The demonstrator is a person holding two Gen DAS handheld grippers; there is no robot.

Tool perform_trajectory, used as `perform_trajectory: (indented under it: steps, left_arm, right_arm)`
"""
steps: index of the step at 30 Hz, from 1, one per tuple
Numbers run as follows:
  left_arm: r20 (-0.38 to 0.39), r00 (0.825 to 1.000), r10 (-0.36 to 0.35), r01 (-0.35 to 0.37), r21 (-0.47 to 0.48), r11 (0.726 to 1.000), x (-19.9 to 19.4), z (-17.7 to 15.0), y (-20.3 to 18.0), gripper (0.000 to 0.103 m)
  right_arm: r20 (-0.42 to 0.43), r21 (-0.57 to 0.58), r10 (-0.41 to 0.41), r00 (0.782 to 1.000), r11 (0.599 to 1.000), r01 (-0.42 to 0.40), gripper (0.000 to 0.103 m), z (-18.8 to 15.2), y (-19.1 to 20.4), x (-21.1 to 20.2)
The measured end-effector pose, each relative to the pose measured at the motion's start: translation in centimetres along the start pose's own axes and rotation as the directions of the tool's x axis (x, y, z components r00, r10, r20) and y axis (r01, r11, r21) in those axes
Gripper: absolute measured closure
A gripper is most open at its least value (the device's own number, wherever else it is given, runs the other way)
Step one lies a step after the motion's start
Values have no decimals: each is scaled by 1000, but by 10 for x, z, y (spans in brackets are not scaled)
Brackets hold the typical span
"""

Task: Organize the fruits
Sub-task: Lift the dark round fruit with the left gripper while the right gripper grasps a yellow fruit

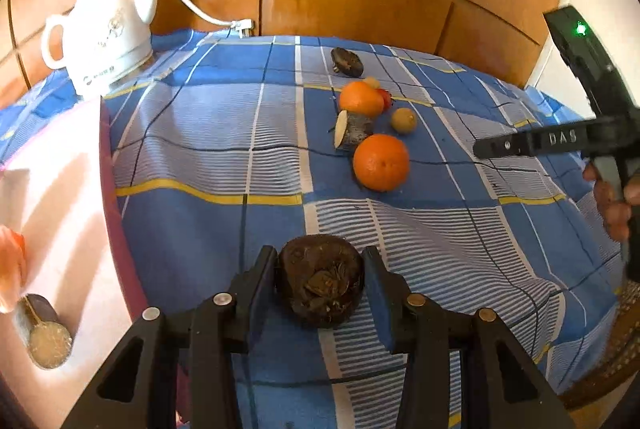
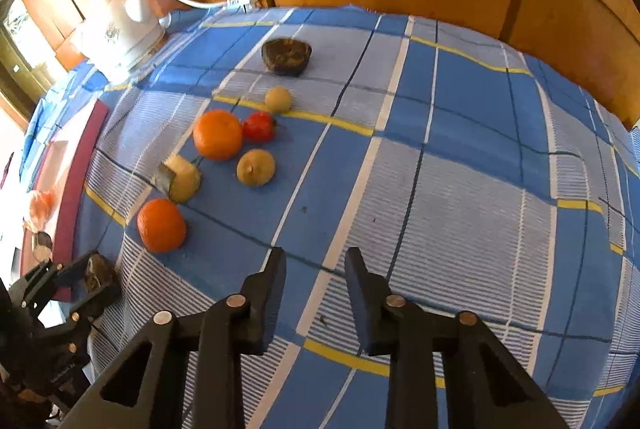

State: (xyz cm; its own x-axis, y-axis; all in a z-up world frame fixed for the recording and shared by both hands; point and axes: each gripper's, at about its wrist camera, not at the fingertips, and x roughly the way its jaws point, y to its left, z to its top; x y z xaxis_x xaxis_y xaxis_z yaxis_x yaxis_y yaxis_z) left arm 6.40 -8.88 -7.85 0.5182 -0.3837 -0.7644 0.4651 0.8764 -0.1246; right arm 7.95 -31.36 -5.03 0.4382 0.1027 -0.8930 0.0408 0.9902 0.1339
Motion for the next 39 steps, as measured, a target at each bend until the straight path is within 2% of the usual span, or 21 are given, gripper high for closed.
perform_trajectory:
  steps: [7,14,23,26,30,34,36,39]
  left_arm:
    - [34,999,11,-12,27,1000,-1,-5,-3,59]
    - [52,999,12,-14,41,999,-2,-8,-3,59]
    - [60,998,13,-16,43,999,-3,-10,-5,59]
    - [61,998,15,-17,45,999,-3,-10,-5,59]
    - [61,998,20,-23,49,999,-2,-10,-6,59]
    - [60,998,20,-22,41,999,-2,-10,-7,59]
    - [52,999,12,-14,34,999,-3,-8,-6,59]
    - [38,999,-7,6,20,1000,-7,-8,-4,59]
  right_arm:
    - [-7,37,27,1000,999,-27,75,5,7,3]
    - [45,164,91,995,982,-97,75,33,10,11]
    - [23,194,144,989,970,-146,74,55,20,38]
    - [6,166,97,995,981,-97,75,60,27,49]
    - [-7,50,3,1000,999,-3,77,56,49,52]
    - [8,-56,-67,998,996,67,77,46,62,51]
    - [25,-66,-78,997,995,80,77,39,63,54]
    - [61,-18,-46,997,999,47,77,36,56,54]
